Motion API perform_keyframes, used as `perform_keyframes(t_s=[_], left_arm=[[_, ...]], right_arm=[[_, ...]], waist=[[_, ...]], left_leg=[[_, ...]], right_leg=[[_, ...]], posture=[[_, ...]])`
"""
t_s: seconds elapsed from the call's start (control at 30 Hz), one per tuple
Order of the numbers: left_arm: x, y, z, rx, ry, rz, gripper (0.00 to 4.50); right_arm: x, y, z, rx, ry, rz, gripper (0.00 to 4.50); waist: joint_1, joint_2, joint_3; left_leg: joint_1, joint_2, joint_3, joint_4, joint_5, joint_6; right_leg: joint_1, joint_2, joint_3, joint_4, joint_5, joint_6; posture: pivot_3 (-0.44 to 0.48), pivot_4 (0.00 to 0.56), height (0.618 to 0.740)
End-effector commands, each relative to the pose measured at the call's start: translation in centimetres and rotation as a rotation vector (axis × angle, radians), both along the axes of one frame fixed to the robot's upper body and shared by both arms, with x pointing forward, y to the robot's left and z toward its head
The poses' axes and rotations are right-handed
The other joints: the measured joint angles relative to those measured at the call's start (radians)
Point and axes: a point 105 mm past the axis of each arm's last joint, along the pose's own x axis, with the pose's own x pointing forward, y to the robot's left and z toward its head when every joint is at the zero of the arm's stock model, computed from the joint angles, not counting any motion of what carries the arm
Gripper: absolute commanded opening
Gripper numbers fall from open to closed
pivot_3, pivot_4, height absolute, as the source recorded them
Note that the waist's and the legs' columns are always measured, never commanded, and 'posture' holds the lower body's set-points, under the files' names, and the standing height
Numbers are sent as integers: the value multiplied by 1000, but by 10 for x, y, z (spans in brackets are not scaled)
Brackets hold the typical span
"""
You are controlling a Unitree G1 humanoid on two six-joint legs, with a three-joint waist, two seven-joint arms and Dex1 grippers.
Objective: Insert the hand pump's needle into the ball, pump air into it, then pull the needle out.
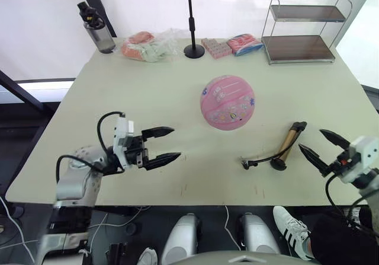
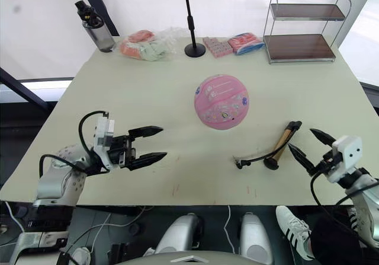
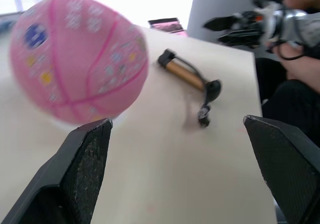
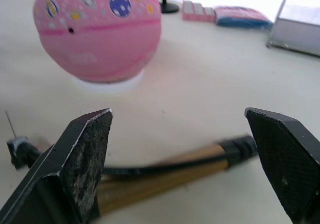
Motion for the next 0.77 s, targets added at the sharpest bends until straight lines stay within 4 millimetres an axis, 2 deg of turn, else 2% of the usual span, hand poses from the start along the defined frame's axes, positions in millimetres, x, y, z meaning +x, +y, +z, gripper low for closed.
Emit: perform_keyframes(t_s=[0.03,0.23,0.43,0.63,0.77], left_arm=[[-1,22,-4,26,-26,144,4500],[-11,59,-34,49,39,417,4500],[-36,80,-61,135,74,576,4500],[-45,98,-72,143,98,709,4500],[-48,101,-74,192,79,710,4500]], right_arm=[[-12,-19,5,-37,-24,-40,4438],[-30,-45,-12,-74,33,-78,4438],[-40,-53,-13,-71,58,-56,4438],[-47,-54,-18,-67,112,8,4438],[-46,-53,-19,-65,117,40,4438]], waist=[[0,0,0],[1,0,0],[0,0,0],[4,-1,0],[4,-1,0]], left_leg=[[0,1,1,0,0,0],[1,2,4,0,0,0],[6,6,10,-2,-1,1],[6,7,11,-2,-1,1],[6,7,12,-2,-1,1]], right_leg=[[0,0,1,0,0,0],[0,0,3,0,0,0],[1,0,7,0,-1,-1],[1,0,8,-1,-2,-3],[2,0,8,-1,-2,-3]], posture=[[0,150,740],[0,150,740],[0,150,740],[0,150,740],[0,150,740]])
